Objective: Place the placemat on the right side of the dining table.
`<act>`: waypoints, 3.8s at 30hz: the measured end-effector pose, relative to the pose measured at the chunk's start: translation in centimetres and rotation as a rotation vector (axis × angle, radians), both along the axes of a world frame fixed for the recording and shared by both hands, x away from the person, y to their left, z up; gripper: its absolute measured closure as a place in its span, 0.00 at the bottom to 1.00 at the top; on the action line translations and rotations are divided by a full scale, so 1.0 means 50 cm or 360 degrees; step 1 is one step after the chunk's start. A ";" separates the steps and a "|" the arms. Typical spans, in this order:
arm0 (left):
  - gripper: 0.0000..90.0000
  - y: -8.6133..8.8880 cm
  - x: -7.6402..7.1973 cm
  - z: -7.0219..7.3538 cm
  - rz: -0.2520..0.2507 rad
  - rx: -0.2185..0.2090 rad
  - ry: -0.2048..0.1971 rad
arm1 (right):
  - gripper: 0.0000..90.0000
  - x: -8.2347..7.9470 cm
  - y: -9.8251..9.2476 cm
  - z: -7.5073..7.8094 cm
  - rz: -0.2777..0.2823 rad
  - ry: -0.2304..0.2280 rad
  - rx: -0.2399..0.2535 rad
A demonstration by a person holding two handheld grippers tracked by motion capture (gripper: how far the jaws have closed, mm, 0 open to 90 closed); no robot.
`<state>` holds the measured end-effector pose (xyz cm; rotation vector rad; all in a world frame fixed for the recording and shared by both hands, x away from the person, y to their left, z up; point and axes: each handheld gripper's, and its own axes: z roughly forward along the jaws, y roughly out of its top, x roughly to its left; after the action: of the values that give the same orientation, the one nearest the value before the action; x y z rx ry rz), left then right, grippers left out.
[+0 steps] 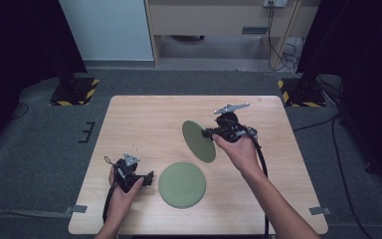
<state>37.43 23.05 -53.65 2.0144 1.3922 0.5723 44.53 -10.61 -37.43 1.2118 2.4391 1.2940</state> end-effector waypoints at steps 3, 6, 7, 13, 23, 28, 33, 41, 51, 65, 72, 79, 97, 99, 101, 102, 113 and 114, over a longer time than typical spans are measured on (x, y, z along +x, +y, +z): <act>0.00 0.000 0.000 0.000 0.0000 0.0000 0.0000 | 0.96 0.008 -0.007 0.001 -0.0035 -0.0011 0.0008; 0.00 0.000 0.000 0.000 0.0000 -0.0001 0.0000 | 0.96 0.017 -0.016 0.004 -0.0072 -0.0014 0.0013; 0.00 0.000 0.000 0.000 0.0001 -0.0001 0.0000 | 0.96 0.019 -0.018 0.005 -0.0083 -0.0015 0.0013; 0.00 0.000 0.000 0.000 0.0003 0.0000 0.0000 | 0.96 0.037 -0.041 0.009 -0.0157 -0.0031 0.0014; 0.00 -0.001 0.000 0.000 0.0006 -0.0001 0.0001 | 0.96 0.053 -0.070 0.011 -0.0244 -0.0035 0.0005; 0.00 -0.001 0.000 0.000 0.0006 -0.0001 0.0001 | 0.96 0.062 -0.083 0.012 -0.0286 -0.0044 0.0012; 0.00 -0.001 0.000 0.000 0.0007 -0.0002 0.0001 | 0.96 0.070 -0.095 0.009 -0.0326 -0.0049 0.0005; 0.00 -0.001 0.000 0.000 0.0009 -0.0003 0.0001 | 0.96 0.083 -0.124 0.005 -0.0406 -0.0050 0.0013; 0.00 -0.001 0.000 0.000 0.0010 -0.0003 0.0002 | 0.96 0.094 -0.160 0.001 -0.0498 -0.0043 -0.0005; 0.00 -0.002 0.000 0.000 0.0010 -0.0003 0.0002 | 0.96 0.096 -0.192 -0.021 -0.0567 -0.0021 0.0010; 0.00 -0.002 0.001 0.000 0.0010 -0.0004 0.0002 | 0.96 0.098 -0.190 -0.028 -0.0572 -0.0013 0.0002; 0.00 -0.002 0.001 0.000 0.0010 -0.0004 0.0002 | 0.96 0.100 -0.195 -0.034 -0.0579 -0.0004 -0.0008; 0.00 -0.002 0.001 0.000 0.0011 -0.0004 0.0003 | 0.96 0.098 -0.244 -0.057 -0.0626 0.0015 0.0005; 0.00 -0.002 0.001 0.000 0.0012 -0.0004 0.0003 | 0.96 0.097 -0.253 -0.059 -0.0633 0.0010 0.0016; 0.00 -0.002 0.001 0.000 0.0012 -0.0003 0.0003 | 0.96 0.096 -0.259 -0.060 -0.0641 0.0010 0.0015; 0.00 -0.002 0.001 0.000 0.0013 -0.0004 0.0003 | 0.96 0.096 -0.263 -0.061 -0.0644 0.0007 0.0013; 0.00 -0.003 0.001 0.000 0.0017 -0.0004 0.0003 | 0.96 0.106 -0.297 -0.070 -0.0669 0.0009 0.0003; 0.00 -0.003 0.001 0.000 0.0018 -0.0004 0.0003 | 0.96 0.108 -0.300 -0.071 -0.0668 0.0010 0.0004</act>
<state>37.50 22.91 -53.66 2.0069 1.4055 0.5732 49.95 -25.61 -40.99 1.6165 2.0296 1.1661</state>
